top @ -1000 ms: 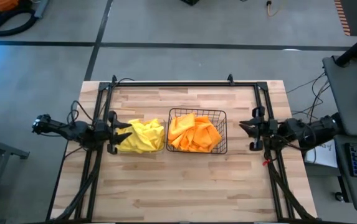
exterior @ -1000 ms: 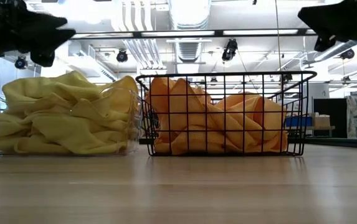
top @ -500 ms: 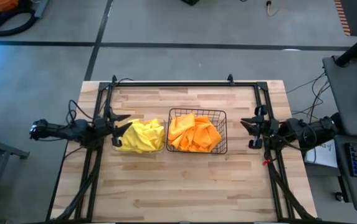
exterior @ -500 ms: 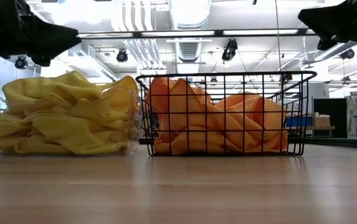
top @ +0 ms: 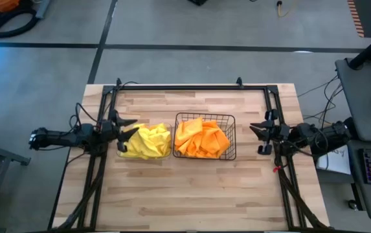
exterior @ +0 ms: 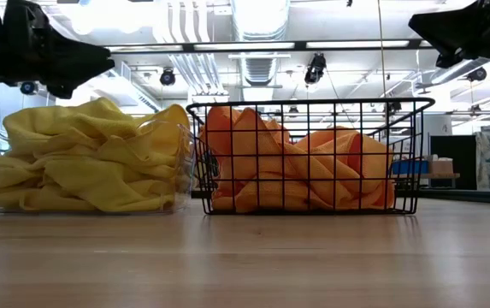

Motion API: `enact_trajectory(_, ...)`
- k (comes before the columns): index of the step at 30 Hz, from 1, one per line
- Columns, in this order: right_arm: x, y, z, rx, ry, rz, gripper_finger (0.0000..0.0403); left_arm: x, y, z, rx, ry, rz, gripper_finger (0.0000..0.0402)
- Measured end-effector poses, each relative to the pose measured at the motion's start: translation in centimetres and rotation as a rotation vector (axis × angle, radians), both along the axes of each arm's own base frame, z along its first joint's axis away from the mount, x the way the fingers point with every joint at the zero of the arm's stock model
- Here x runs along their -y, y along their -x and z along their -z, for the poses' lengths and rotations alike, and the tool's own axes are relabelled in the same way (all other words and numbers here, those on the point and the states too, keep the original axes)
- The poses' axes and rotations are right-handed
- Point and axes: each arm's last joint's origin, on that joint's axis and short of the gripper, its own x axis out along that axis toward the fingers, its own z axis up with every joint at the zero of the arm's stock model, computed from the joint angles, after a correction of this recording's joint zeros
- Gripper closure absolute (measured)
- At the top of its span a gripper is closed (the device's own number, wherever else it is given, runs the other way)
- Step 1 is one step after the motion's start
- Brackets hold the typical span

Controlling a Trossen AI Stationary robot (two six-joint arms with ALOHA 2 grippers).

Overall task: Sort microfiber towel by color & place in baskets
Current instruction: Return to Home Position

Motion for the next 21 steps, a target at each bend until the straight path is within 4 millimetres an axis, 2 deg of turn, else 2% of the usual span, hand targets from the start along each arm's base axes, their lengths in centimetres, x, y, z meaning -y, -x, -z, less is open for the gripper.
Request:
enact_trajectory(4, 0.09, -0.07, 0.10, -0.009, -0.032, 0.029, 0.0360, -0.06, -0.07, 0.11, 0.001, 0.044, -0.014, 0.0247)
enact_trajectory(21, 0.10, -0.15, 0.30, -0.027, -0.047, 0.032, 0.0360, -0.03, -0.37, 0.29, -0.040, 0.042, -0.016, 0.0247)
